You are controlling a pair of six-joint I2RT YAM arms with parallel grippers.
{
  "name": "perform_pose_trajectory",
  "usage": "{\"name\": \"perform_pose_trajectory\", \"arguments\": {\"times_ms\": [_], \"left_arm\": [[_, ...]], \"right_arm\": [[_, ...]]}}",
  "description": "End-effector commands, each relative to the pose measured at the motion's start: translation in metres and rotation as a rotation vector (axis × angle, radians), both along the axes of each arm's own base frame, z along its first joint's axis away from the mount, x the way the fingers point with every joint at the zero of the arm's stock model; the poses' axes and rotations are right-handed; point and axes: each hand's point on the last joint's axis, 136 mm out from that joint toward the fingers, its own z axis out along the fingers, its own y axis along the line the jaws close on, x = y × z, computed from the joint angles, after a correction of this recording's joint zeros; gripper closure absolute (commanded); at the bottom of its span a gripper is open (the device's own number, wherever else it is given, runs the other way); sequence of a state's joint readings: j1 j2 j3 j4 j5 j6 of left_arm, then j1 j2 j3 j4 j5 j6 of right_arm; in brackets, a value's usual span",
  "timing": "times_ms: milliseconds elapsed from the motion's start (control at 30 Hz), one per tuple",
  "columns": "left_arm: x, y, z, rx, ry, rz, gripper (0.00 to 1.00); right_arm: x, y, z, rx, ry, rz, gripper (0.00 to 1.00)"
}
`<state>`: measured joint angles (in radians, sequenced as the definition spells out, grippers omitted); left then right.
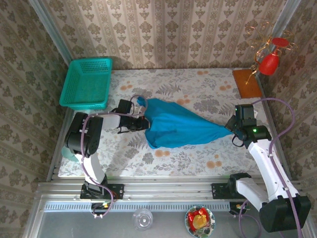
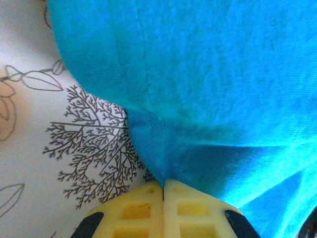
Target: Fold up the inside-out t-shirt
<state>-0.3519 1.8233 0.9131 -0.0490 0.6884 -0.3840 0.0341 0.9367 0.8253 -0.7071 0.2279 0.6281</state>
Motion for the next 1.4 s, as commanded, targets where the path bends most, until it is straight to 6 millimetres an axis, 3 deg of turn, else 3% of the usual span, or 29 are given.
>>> {"name": "perform_pose_trajectory", "arguments": {"times_ms": [0, 133, 367, 433, 500, 600, 700, 767, 800, 867, 967, 1067, 1133, 1200, 1300, 1367], "left_arm": [[0.013, 0.007, 0.053, -0.025, -0.159, 0.021, 1.0], [0.021, 0.031, 0.129, -0.066, -0.329, 0.093, 1.0], [0.01, 0.073, 0.304, -0.214, -0.736, 0.193, 1.0], [-0.001, 0.08, 0.355, -0.257, -0.857, 0.185, 1.0], [-0.016, 0.083, 0.405, -0.306, -0.99, 0.164, 1.0], [-0.035, 0.082, 0.452, -0.363, -1.115, 0.124, 1.0], [-0.041, 0.08, 0.465, -0.389, -1.129, 0.099, 1.0], [-0.04, 0.079, 0.464, -0.415, -1.124, 0.104, 1.0], [-0.039, 0.079, 0.462, -0.427, -1.124, 0.108, 1.0], [-0.039, 0.08, 0.465, -0.446, -1.129, 0.12, 1.0], [-0.053, 0.085, 0.502, -0.454, -1.218, 0.113, 1.0], [-0.084, 0.092, 0.558, -0.451, -1.385, 0.086, 1.0], [-0.098, 0.094, 0.578, -0.436, -1.458, 0.092, 1.0], [-0.083, 0.097, 0.569, -0.403, -1.41, 0.125, 1.0], [-0.049, 0.093, 0.526, -0.391, -1.243, 0.139, 1.0], [-0.046, 0.092, 0.515, -0.422, -1.214, 0.138, 1.0]], "right_arm": [[0.004, -0.002, 0.016, 0.004, -0.051, -0.012, 1.0], [0.013, 0.0, 0.04, 0.008, -0.131, 0.0, 1.0], [0.031, 0.001, 0.105, -0.007, -0.309, 0.024, 1.0], [0.037, 0.002, 0.133, -0.015, -0.372, 0.037, 1.0], [0.039, 0.002, 0.173, -0.031, -0.459, 0.051, 1.0], [0.028, -0.005, 0.25, -0.103, -0.603, 0.046, 1.0], [-0.003, -0.017, 0.338, -0.195, -0.769, 0.004, 1.0], [-0.026, -0.021, 0.384, -0.229, -0.874, -0.015, 1.0], [-0.037, -0.022, 0.403, -0.237, -0.929, -0.025, 1.0], [-0.049, -0.022, 0.422, -0.234, -1.001, -0.03, 1.0], [-0.042, -0.018, 0.415, -0.206, -1.008, -0.018, 1.0], [-0.018, -0.01, 0.381, -0.148, -0.925, 0.02, 1.0], [-0.01, -0.008, 0.362, -0.121, -0.887, 0.025, 1.0], [-0.013, -0.012, 0.354, -0.126, -0.875, 0.002, 1.0], [-0.03, -0.024, 0.358, -0.184, -0.888, -0.058, 1.0], [-0.042, -0.031, 0.365, -0.219, -0.901, -0.086, 1.0]]}}
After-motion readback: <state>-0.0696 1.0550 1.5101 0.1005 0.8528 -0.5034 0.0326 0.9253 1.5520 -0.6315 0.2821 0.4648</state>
